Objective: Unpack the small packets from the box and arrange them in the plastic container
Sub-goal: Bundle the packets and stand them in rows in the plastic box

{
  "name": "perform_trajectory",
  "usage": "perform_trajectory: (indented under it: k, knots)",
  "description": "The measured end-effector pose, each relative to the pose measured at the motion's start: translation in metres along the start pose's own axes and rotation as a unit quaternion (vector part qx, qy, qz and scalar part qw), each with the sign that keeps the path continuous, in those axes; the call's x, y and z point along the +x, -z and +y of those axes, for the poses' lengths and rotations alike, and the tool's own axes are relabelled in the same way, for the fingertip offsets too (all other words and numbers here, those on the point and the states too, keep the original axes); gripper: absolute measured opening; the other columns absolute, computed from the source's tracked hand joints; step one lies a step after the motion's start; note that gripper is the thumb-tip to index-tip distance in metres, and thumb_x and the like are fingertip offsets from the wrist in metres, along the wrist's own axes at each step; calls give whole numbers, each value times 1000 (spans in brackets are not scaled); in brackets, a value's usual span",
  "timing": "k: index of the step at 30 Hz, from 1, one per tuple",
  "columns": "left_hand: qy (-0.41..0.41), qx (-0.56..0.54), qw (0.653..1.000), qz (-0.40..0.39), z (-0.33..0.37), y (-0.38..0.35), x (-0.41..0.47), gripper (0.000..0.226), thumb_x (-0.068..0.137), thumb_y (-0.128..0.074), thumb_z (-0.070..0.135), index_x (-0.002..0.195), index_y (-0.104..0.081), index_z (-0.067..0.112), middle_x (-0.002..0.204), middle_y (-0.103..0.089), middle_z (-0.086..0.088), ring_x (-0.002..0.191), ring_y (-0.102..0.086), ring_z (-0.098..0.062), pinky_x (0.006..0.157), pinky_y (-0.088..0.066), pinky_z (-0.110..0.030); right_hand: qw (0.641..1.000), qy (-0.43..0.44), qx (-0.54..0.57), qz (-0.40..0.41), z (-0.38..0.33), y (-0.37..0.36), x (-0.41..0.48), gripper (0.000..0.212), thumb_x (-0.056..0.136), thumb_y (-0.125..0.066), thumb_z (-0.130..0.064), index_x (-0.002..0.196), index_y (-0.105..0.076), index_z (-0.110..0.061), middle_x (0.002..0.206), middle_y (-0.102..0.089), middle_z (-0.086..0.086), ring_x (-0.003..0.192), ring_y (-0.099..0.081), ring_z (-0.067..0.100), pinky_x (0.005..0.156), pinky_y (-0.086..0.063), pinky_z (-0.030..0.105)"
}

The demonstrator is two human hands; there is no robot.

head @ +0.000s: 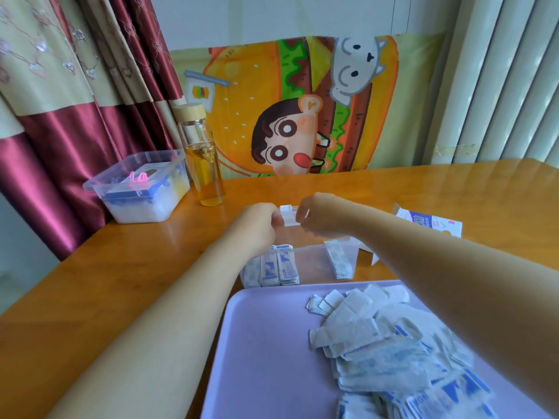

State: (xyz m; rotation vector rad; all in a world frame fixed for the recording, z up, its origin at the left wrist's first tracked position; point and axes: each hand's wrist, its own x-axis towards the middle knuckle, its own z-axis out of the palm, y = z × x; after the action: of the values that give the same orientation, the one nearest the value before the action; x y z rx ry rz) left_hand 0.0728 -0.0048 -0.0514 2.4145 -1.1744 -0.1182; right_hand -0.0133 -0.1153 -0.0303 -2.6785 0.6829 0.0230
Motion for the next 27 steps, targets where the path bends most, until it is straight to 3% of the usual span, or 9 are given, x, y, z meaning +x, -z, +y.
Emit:
perform_trajectory:
  k: [3, 6, 9, 11, 13, 16, 19, 22, 27]
  knots:
    - [-66, -46, 994, 76, 4, 4, -23, 29, 92, -42, -1, 97, -63, 19, 104, -64, -1, 94, -57, -17, 77, -43, -25, 990, 94, -32, 101, 7, 9, -42, 25, 92, -47, -12, 110, -64, -14, 108, -64, 1, 100, -60, 21, 83, -48, 29]
    - [-118, -81, 984, 110, 15, -5, -63, 25, 92, -46, 2, 95, -63, 20, 95, -62, 6, 88, -57, -11, 74, -40, -20, 980, 147, -5, 138, 20, 2, -95, 17, 90, -54, -15, 103, -66, -17, 94, -66, -3, 86, -61, 14, 77, -48, 23]
    - [-128, -93, 987, 1, 29, -23, -109, 19, 93, -52, 13, 92, -59, 31, 91, -63, 15, 78, -58, -4, 68, -43, -19, 985, 163, -45, 43, 36, -8, -144, 13, 88, -62, -25, 100, -67, -23, 82, -61, -16, 75, -56, 5, 61, -40, 8]
    - [-147, -41, 986, -64, 39, -32, -134, 12, 91, -56, 26, 92, -61, 37, 92, -64, 18, 80, -60, -3, 73, -46, -20, 982, 157, -91, -57, 46, -16, -169, 14, 86, -64, -32, 100, -66, -30, 77, -56, -24, 73, -55, -2, 61, -39, 5]
    - [-179, -3, 977, -116, 48, -40, -153, 10, 89, -59, 28, 97, -65, 31, 91, -65, 15, 82, -58, -4, 73, -43, -15, 975, 140, -115, -128, 54, -23, -188, 15, 85, -65, -35, 99, -65, -35, 77, -57, -26, 71, -55, -8, 59, -39, 3]
    - [-193, 32, 961, -194, 55, -51, -170, 20, 85, -64, 31, 103, -66, 22, 94, -62, 11, 85, -55, -6, 76, -44, -18, 976, 128, -109, -141, 67, -33, -204, 21, 81, -70, -33, 101, -67, -31, 83, -61, -23, 69, -54, -10, 59, -38, -1]
    - [-189, 97, 952, -222, 52, -61, -176, 38, 81, -66, 42, 115, -60, 26, 104, -52, 12, 93, -50, -9, 83, -46, -28, 974, 138, -139, -111, 73, -46, -209, 35, 79, -72, -35, 113, -64, -30, 101, -63, -14, 74, -50, -4, 67, -38, 7]
    - [-193, 118, 951, -211, 56, -64, -180, 42, 81, -66, 42, 119, -58, 25, 116, -52, 7, 105, -51, -14, 91, -46, -34, 973, 124, -175, -86, 79, -55, -213, 53, 78, -71, -41, 127, -54, -31, 115, -58, -7, 90, -46, 7, 78, -41, 22]
    - [-164, 102, 954, -231, 61, -62, -183, 41, 82, -67, 34, 120, -56, 24, 106, -50, 7, 95, -46, -9, 86, -43, -26, 976, 89, -180, -78, 87, -52, -215, 53, 79, -70, -43, 127, -55, -27, 116, -57, -1, 98, -50, 15, 83, -45, 27]
